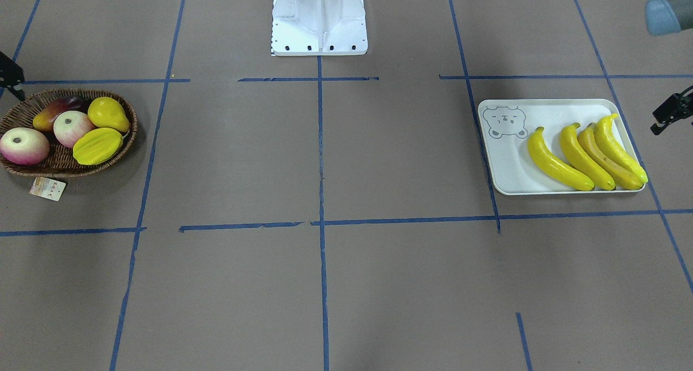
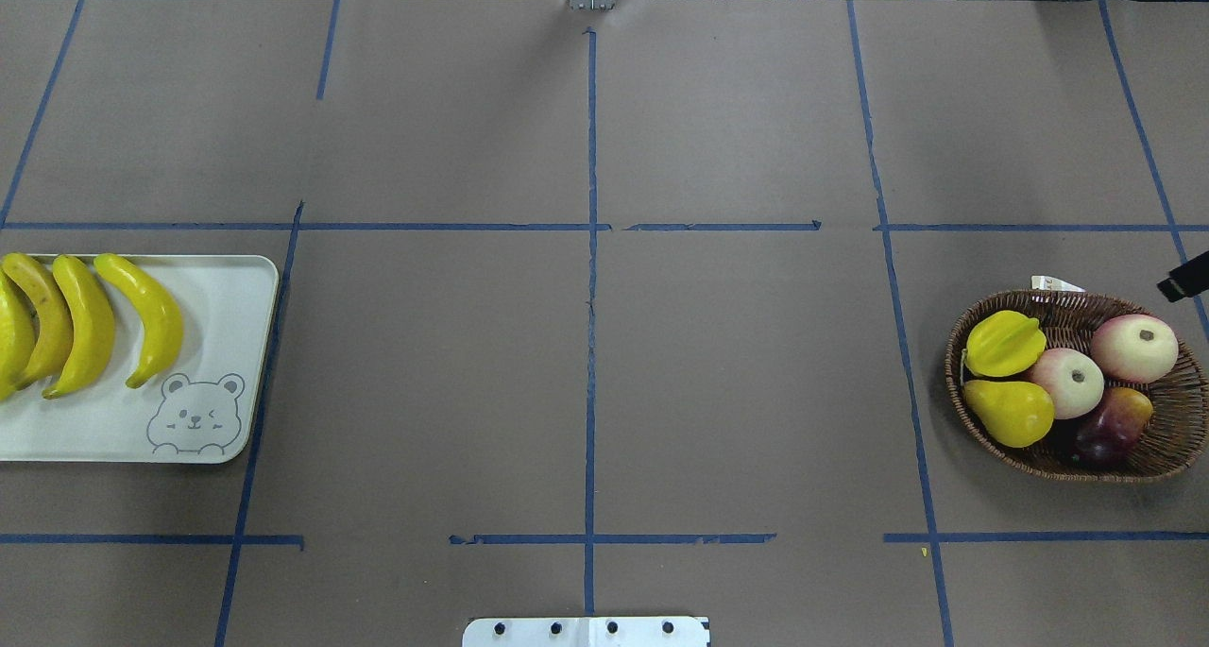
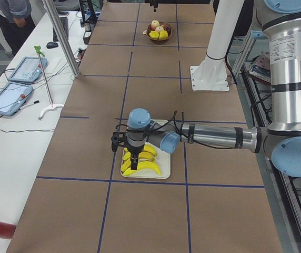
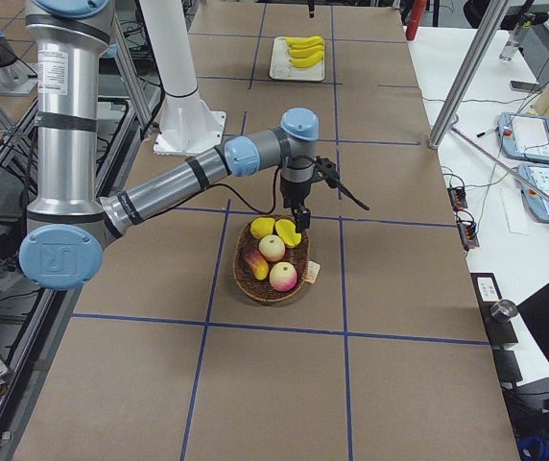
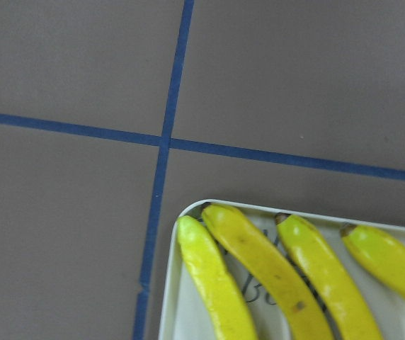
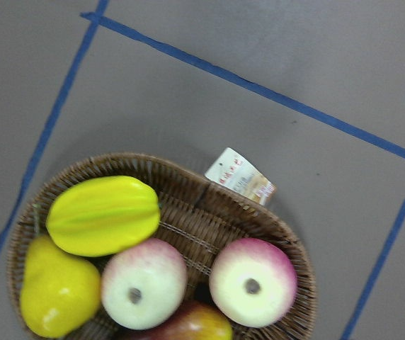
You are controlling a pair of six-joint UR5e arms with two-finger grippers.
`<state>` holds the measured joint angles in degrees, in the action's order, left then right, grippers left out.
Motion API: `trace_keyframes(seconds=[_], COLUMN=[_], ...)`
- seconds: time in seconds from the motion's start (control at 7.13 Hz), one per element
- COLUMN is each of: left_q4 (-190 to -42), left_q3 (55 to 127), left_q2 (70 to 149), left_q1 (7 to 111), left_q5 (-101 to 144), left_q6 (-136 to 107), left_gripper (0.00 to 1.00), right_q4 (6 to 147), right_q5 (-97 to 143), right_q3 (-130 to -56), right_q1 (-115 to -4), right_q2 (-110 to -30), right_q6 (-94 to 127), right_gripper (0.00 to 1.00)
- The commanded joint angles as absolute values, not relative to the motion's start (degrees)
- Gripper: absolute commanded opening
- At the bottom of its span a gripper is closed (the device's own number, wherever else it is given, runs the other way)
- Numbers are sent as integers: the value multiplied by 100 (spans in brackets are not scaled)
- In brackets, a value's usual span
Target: Transfer all bananas from basket to plate
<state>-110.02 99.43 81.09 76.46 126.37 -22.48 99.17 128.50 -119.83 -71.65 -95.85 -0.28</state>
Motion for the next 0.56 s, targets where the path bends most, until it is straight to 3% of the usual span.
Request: trace_keyframes(seconds=[0.0, 0.42], left_q4=[-9762, -8887], left_q3=[9975, 9993], left_q2=[8138, 8087], left_q1=[8232, 8534], left_q5=[12656, 13428], left_q6=[-228, 341], left_gripper=[100, 100], right_q4=[9905, 9844], right_q5=[13165, 13175], right_q3=[-11297, -10811], right_q1=[-8135, -8560], right_q2=[-9878, -10220], right_q6=[-1751, -2478], right_gripper=[100, 100])
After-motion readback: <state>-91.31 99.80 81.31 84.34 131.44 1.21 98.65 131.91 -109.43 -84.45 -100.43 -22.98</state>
